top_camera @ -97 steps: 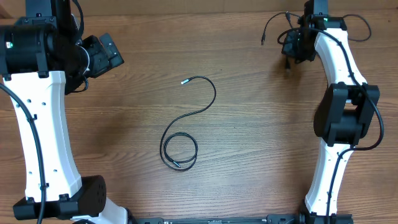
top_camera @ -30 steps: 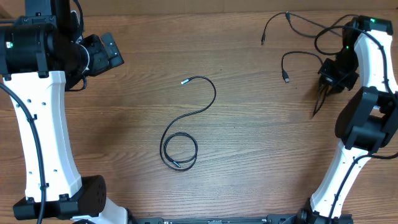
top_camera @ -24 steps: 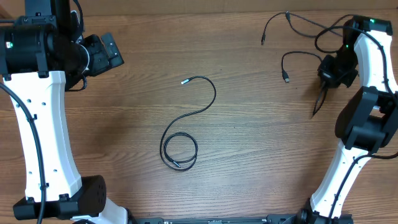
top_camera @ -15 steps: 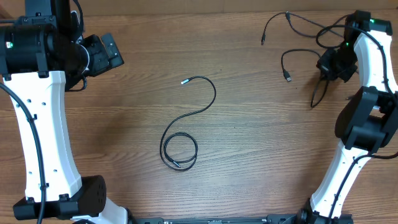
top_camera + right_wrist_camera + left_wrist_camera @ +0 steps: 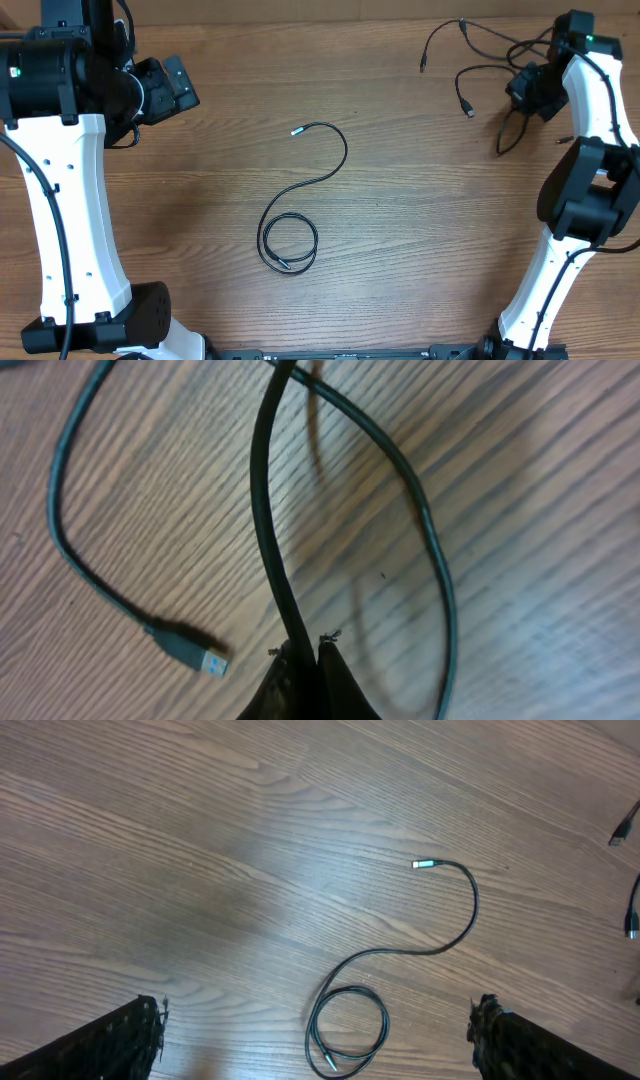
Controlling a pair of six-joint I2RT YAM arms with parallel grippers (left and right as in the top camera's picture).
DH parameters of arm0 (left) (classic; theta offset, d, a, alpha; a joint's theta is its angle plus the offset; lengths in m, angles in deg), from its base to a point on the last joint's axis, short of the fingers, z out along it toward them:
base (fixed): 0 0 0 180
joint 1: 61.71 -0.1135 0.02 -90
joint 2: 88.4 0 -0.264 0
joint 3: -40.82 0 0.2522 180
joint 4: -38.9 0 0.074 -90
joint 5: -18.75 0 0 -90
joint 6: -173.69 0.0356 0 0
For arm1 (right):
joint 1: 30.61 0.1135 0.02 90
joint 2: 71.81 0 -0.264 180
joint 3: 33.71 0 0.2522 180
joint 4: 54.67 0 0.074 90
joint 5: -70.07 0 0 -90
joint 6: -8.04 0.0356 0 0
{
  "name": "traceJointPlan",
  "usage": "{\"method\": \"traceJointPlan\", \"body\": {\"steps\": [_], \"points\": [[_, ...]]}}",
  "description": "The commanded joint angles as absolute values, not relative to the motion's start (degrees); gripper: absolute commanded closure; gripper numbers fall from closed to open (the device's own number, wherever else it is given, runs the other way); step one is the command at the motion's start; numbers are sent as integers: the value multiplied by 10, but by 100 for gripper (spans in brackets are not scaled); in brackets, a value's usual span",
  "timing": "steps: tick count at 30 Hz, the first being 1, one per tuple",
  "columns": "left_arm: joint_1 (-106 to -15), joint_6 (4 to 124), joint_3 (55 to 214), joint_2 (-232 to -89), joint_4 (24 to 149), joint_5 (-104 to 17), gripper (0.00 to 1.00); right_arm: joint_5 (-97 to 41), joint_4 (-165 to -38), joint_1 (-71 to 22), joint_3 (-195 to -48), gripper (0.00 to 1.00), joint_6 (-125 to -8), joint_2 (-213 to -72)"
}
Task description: Untangle cables
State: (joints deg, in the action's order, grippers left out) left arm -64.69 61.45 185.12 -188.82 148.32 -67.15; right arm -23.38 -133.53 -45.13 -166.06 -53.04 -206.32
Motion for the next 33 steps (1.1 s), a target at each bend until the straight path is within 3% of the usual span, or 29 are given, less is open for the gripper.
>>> {"method": "traceJointPlan", "body": {"steps": [1, 19, 28, 29, 31, 33], "points": [[-643, 625, 1855, -1889, 1484, -673, 0, -235, -1316, -448, -1638, 96, -515, -2056], [-643, 625, 1855, -1889, 1485, -673, 1, -235, -1166, -445, -1516, 96, -515, -2056], [-643, 625, 1855, -1889, 1485, -671, 0, -235, -1150, -446, -1508, 96, -515, -2055], [-643, 625, 1855, -1889, 1485, -671, 0, -235, -1157, -448, -1518, 92, -515, -2055], [-643, 625, 1855, -1889, 1485, -671, 0, -235, -1176, -452, -1547, 71, -515, -2055], [-643, 625, 1855, -1889, 1485, -671, 0, -235, -1200, -457, -1584, 66, -516, -2055]]}}
